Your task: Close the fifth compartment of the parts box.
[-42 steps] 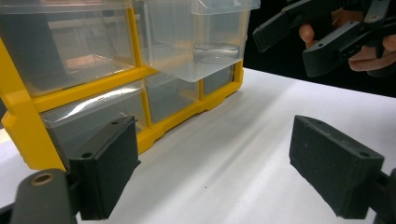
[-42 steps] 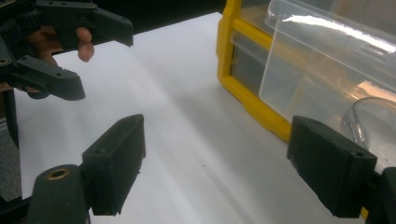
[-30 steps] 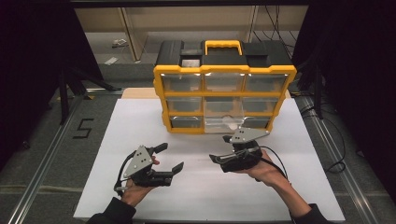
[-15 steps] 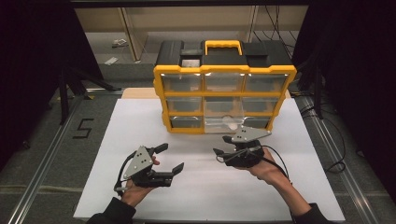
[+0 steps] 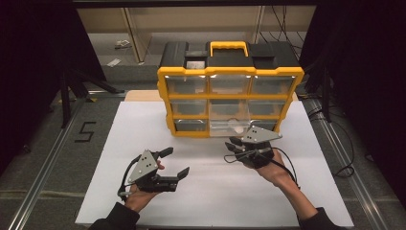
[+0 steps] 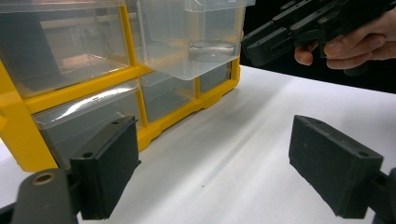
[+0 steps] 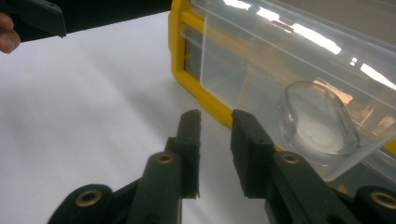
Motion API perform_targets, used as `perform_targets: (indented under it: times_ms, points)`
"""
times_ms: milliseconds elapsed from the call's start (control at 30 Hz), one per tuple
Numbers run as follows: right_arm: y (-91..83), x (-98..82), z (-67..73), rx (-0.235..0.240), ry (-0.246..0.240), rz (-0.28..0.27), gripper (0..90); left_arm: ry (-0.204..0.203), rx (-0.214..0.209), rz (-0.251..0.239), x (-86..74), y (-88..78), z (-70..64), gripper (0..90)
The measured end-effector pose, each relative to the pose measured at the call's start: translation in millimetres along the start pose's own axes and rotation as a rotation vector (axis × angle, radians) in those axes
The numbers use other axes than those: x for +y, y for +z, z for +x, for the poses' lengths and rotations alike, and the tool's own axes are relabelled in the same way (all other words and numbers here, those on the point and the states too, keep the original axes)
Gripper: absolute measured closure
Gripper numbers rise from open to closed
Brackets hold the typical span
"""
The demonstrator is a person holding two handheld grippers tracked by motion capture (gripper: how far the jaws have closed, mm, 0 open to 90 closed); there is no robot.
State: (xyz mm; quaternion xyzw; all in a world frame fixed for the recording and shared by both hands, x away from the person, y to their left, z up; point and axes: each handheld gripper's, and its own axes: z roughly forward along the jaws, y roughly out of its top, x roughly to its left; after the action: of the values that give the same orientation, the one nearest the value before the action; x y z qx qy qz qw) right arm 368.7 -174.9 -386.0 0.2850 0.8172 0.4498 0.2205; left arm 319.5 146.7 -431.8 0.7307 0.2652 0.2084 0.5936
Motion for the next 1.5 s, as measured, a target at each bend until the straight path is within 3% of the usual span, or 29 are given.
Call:
perform_targets:
  times_ms: [467, 1133, 1500]
  points:
    - [3.6, 2.3, -7.3, -0.071, -0.011, -0.012, 90.0, 0.0, 0.002, 0.002, -0.3, 0.0, 0.3, 15.6]
    - [10.5, 4.3, -15.2, -0.114, -0.014, -0.027, 90.0, -0.001, 0.001, 0.006, -0.6, 0.9, 0.6, 15.6]
    - [13.3, 7.2, -15.4, -0.145, -0.043, -0.034, 90.0, -0.001, 0.0, 0.007, -0.6, 1.2, 0.4, 15.6]
